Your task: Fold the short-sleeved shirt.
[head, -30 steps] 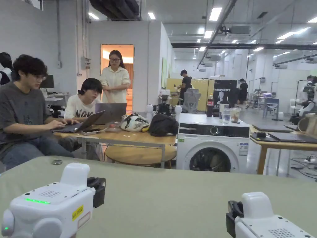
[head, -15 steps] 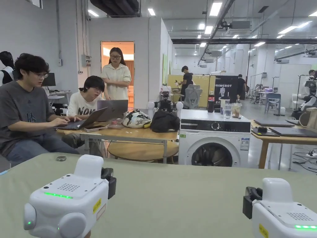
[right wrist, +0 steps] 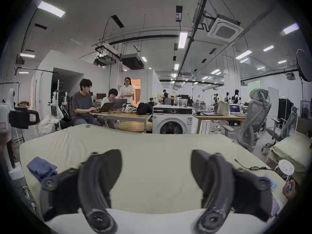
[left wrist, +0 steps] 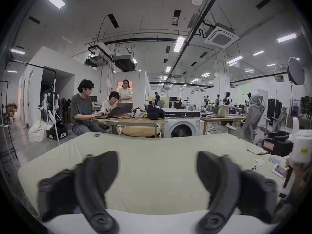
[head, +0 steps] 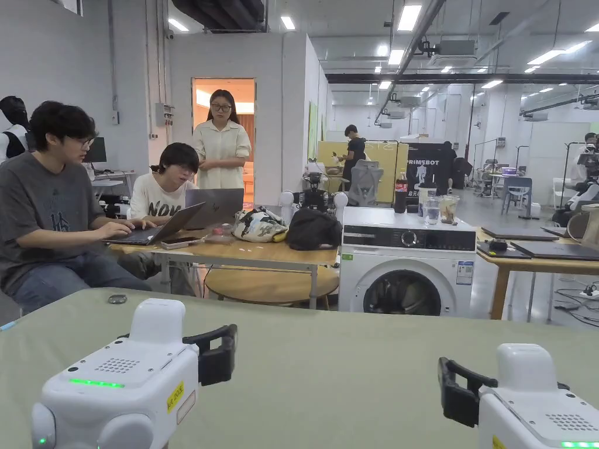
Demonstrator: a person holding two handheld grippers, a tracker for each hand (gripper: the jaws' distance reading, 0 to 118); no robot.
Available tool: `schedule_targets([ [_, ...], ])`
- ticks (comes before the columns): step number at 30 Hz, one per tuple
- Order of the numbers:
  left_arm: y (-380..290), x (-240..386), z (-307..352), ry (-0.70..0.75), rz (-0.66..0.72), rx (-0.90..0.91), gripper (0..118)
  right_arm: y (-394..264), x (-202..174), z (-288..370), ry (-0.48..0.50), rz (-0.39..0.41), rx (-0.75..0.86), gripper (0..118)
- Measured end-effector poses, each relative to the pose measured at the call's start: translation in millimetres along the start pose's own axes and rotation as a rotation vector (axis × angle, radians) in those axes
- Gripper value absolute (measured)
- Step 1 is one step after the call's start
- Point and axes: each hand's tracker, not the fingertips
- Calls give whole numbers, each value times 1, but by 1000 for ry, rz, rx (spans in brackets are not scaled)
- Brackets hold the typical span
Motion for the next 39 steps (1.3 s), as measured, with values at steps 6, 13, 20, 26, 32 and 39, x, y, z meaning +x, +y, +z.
schedule_targets([
  [6, 3, 1, 5, -10, -17, 32, 106, -2, -6, 5, -19, 47, 37, 93],
  [13, 7, 1, 9, -19, -21, 48, 106, 1, -9, 2, 12, 10, 27, 93],
  [20, 4, -1, 11, -32, -11, 48, 106, 5, -12, 6, 21, -24, 15, 93],
  [26, -7, 7, 11, -26, -12, 34, 106, -2, 1, 8, 95, -235, -35, 93],
  [32, -6, 5, 10, -34, 37, 32, 106, 3, 1, 8, -23, -186, -49, 93],
  [39, -3, 7, 9, -45, 35, 31, 106, 8, -15, 14, -36, -152, -42, 93],
])
